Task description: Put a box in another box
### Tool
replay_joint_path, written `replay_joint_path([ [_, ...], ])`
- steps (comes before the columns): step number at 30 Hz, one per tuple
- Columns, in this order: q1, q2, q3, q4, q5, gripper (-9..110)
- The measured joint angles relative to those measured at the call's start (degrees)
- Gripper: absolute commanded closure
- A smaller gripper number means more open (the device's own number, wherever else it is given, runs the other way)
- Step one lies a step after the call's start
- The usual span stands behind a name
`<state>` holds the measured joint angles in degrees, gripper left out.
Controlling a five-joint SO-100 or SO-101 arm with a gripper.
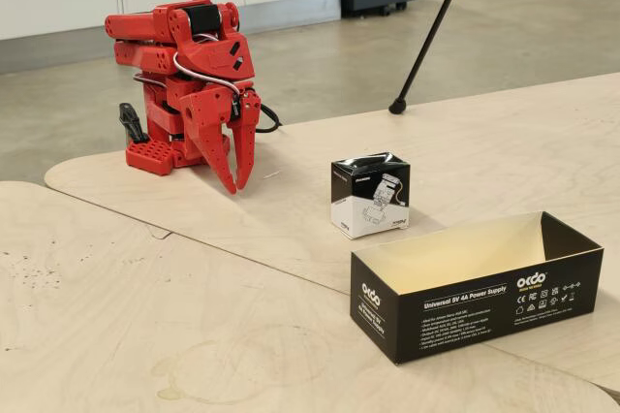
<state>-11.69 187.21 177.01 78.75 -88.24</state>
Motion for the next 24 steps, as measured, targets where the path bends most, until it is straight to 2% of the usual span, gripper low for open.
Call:
replay_joint_path([
  [24,-0.6,0.0,0.0,0.0,-0.1,102],
])
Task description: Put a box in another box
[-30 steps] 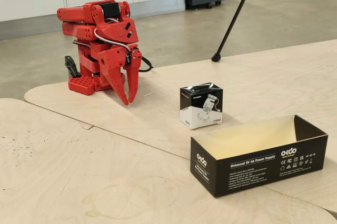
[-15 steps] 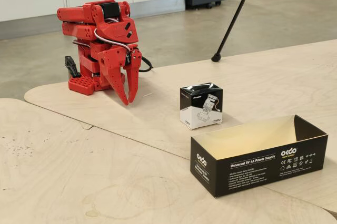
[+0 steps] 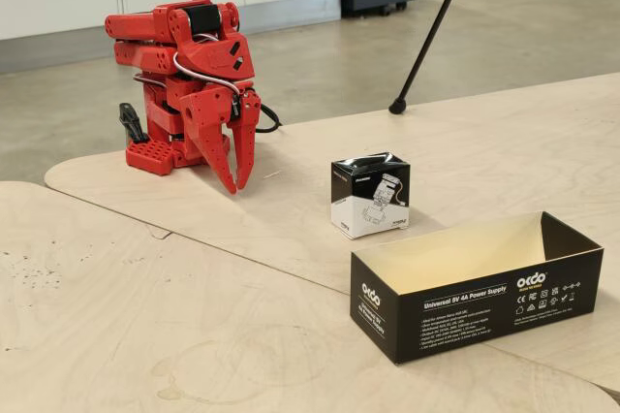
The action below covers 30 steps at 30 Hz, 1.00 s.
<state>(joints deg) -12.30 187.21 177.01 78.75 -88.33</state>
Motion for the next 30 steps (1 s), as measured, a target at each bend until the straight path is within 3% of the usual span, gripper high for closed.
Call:
replay_joint_path([
  [7,0.6,0.0,0.0,0.4,-2.9,101],
  [10,-0.2,0.0,0.0,0.0,-1.4,95],
  [14,0.3,0.0,-5.3,-2.7,12.5,86],
  [21,-0.1,-2.0,-28.3,-4.0,36.2,76],
  [26,-3.1,-18.5,-49.4,-2.5,51.9,70],
  [30,-7.0,-40.2,-71.9,5.4,69.5,70],
])
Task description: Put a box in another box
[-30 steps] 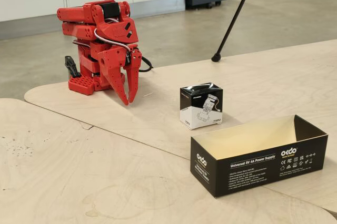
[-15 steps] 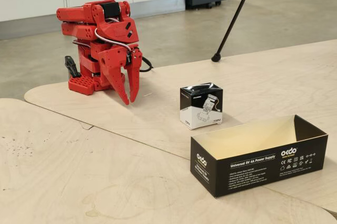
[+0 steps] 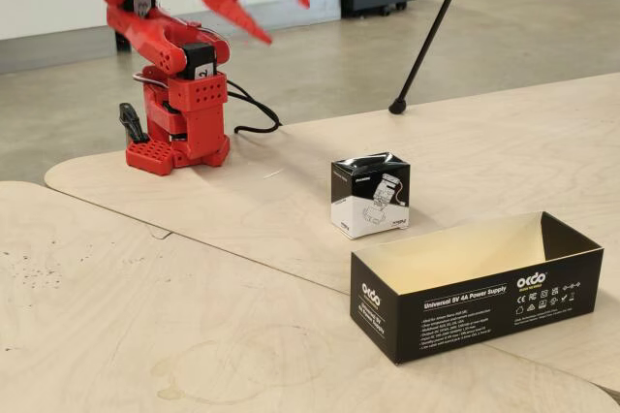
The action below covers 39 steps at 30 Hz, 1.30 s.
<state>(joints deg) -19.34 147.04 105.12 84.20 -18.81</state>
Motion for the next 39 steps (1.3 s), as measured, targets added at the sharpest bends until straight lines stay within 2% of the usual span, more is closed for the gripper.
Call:
replay_joint_path([
  [4,-6.0,-23.1,-23.1,9.2,16.1,70],
  [8,-10.2,-37.0,-35.5,13.3,27.2,69],
  [16,-14.8,-49.0,-33.1,14.1,42.1,63],
  [22,-15.3,-55.9,-27.8,10.0,43.4,60],
  [30,-12.6,-60.8,-18.9,0.7,40.3,60],
  [39,-9.0,-62.6,-10.2,-6.9,35.7,63],
])
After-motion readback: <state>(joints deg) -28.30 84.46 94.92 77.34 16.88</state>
